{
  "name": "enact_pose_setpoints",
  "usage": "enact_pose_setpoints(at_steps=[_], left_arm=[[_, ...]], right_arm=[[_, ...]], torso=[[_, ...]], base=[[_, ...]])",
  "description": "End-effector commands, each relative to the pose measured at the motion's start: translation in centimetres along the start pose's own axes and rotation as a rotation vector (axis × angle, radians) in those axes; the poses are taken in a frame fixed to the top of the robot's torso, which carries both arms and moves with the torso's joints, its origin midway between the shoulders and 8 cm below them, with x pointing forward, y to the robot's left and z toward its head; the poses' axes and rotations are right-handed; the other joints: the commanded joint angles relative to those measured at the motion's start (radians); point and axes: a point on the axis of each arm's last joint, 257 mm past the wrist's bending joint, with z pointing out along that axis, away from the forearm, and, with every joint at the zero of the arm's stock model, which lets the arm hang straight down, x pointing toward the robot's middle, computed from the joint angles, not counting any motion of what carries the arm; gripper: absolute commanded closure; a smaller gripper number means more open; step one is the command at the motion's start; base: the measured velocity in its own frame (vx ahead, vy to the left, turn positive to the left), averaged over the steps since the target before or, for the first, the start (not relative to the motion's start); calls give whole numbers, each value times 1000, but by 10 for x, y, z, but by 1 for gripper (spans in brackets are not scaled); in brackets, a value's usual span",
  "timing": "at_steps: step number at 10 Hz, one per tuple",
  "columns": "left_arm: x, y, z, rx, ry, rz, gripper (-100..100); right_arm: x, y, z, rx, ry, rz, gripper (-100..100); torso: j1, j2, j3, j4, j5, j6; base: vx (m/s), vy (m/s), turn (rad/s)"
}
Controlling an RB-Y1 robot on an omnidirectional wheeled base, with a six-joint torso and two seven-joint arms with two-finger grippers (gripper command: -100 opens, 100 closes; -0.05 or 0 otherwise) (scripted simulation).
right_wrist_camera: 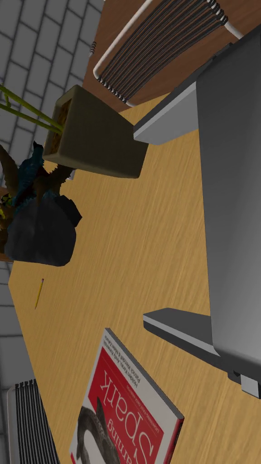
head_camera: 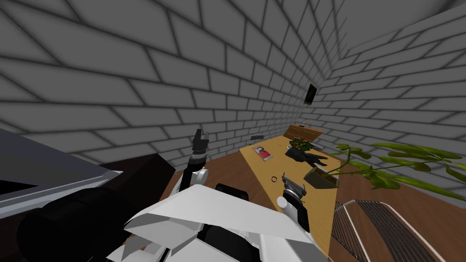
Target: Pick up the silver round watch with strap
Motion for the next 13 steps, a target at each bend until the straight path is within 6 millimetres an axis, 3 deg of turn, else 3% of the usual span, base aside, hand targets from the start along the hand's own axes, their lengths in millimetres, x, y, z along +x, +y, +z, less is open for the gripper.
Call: enact_pose_setpoints(at_steps=[1, 4, 6, 8, 9, 10, 13], left_arm=[[0, 0, 0, 0, 0, 0, 0], [0, 0, 0, 0, 0, 0, 0], [0, 0, 0, 0, 0, 0, 0], [0, 0, 0, 0, 0, 0, 0], [0, 0, 0, 0, 0, 0, 0], [0, 0, 0, 0, 0, 0, 0], [0, 0, 0, 0, 0, 0, 0]], right_arm=[[-23, -3, -1, -10, -67, 78, -100], [-49, -5, -8, -17, -132, 117, -100], [-80, -15, -17, -27, -220, 199, -100], [-84, -14, -19, -28, -226, 197, -100], [-99, -19, -25, -32, -270, 232, -100], [-99, -19, -25, -32, -270, 232, -100], [-126, -28, -37, -40, -350, 293, -100]], torso=[[0, 0, 0, 0, 0, 0], [-1, 0, 0, 0, 0, 0], [0, 0, 0, 0, 0, 0], [-1, 0, 0, 0, 0, 1], [1, -1, 0, 0, 0, 1], [1, -1, -1, 0, 0, 0], [0, -1, 0, 0, 0, 1]], base=[[-37, -61, 257], [-20, -46, 120], [-26, -44, 212], [-13, -37, 25], [-4, -23, 154], [-7, -29, 88], [-13, -34, 107]])
